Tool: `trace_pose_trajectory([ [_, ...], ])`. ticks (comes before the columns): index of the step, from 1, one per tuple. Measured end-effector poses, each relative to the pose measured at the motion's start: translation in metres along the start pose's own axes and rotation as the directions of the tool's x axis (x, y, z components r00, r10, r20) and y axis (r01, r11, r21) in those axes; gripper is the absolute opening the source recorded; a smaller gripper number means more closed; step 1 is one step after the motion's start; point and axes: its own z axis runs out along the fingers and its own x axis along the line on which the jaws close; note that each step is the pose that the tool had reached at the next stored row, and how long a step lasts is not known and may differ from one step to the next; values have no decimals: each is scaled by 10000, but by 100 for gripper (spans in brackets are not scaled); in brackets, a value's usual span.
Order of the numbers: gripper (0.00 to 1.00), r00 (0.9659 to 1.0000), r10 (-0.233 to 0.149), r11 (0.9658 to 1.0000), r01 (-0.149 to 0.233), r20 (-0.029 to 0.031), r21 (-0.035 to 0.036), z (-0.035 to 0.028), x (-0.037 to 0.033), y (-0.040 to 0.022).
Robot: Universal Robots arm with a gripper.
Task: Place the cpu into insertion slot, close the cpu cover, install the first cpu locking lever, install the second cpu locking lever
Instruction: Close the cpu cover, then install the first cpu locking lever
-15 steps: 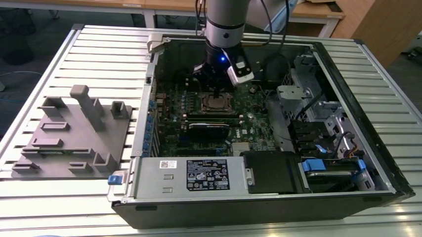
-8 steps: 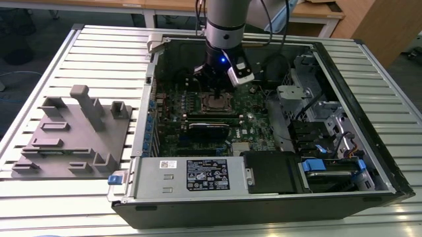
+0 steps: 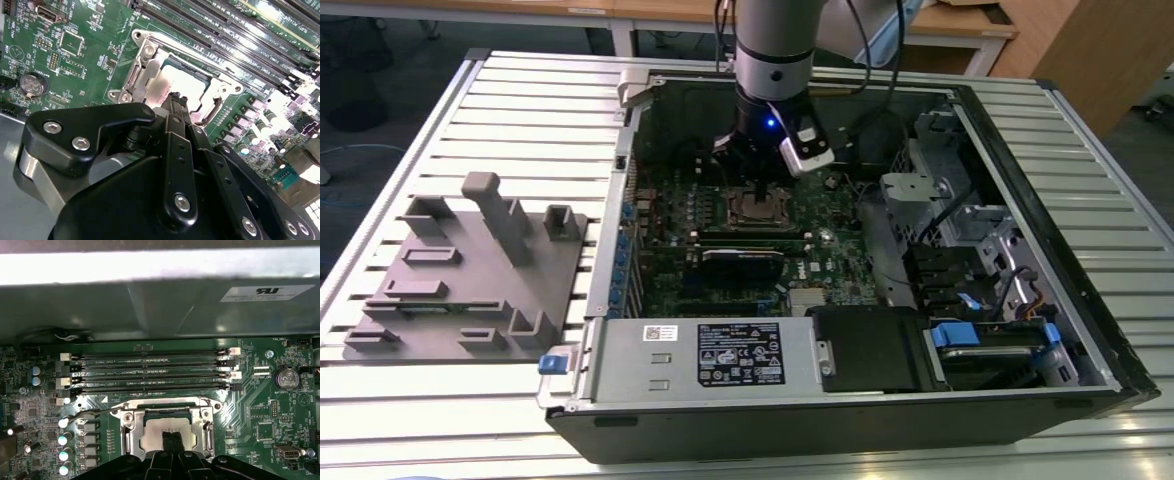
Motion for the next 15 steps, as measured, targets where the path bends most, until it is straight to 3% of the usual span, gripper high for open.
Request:
trace_pose_trajectory([
  [3,10,10000,-1,10000,1,8,1,3,32,-3],
  [15,10,10000,-1,10000,1,12,8,8,32,-10],
])
